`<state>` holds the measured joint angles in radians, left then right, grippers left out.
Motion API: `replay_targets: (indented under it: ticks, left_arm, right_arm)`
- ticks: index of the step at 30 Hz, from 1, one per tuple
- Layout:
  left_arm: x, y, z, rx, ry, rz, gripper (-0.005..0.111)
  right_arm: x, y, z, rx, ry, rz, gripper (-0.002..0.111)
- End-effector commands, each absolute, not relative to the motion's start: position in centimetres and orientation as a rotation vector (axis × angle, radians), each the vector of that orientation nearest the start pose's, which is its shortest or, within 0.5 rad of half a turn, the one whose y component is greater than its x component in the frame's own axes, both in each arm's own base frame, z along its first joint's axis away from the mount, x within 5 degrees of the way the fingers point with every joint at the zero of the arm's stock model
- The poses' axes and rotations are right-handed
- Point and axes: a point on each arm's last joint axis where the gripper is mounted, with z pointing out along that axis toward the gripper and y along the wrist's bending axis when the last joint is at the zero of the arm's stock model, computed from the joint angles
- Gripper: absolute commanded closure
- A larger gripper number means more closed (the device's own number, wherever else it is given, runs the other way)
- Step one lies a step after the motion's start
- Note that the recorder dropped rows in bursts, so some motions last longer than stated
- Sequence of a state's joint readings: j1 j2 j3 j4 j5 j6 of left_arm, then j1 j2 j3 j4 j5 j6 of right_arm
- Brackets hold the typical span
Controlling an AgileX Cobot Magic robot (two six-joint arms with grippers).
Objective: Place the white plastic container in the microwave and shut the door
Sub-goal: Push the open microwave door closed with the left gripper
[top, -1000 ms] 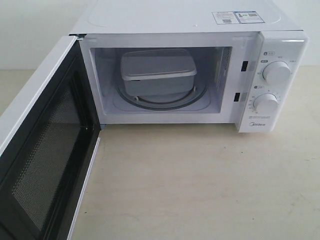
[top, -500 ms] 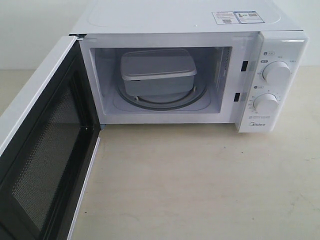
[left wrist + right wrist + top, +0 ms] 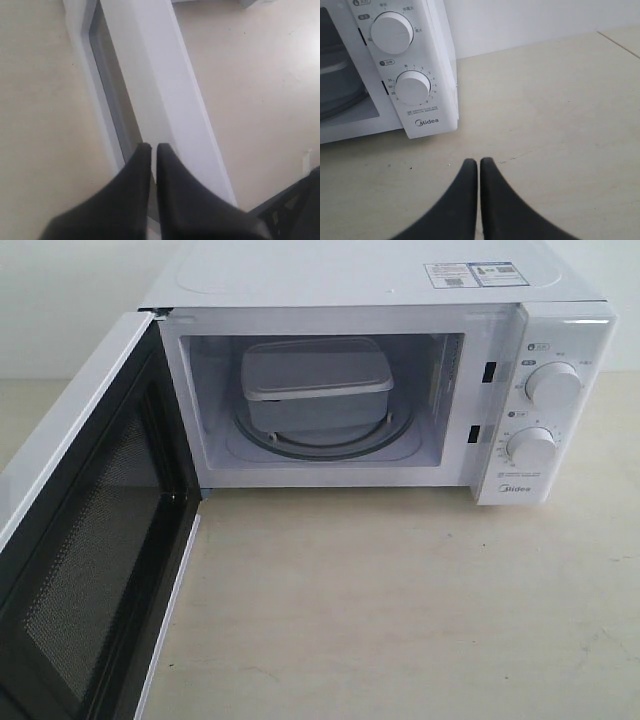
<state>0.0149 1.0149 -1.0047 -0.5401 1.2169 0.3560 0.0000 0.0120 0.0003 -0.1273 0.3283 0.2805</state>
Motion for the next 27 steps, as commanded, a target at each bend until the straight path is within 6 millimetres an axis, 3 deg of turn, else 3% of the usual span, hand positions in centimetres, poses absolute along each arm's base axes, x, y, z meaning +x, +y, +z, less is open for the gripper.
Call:
replay_targets:
  ticks: [1, 5, 13, 22, 27]
  left_arm:
    - [17.6, -4.1, 34.6, 0.380, 2.575, -0.588, 0.102]
    - [18.1, -4.0, 34.0, 0.374, 2.609, -0.583, 0.102]
    - [18.1, -6.0, 32.2, 0.499, 2.664, -0.670, 0.102]
    - [17.1, -9.5, 32.9, 0.698, 2.559, -0.893, 0.102]
    - [18.3, -11.2, 31.8, 0.733, 2.544, -0.895, 0.102]
  right_arm:
    - [5.5, -0.4, 18.4, 0.176, 1.805, 0.075, 0.108]
    - [5.5, -0.4, 18.4, 0.179, 1.805, 0.077, 0.108]
    - [5.5, -0.4, 18.4, 0.178, 1.803, 0.077, 0.108]
    - [5.5, -0.4, 18.4, 0.179, 1.804, 0.077, 0.108]
    - [5.5, -0.4, 18.4, 0.179, 1.804, 0.077, 0.108]
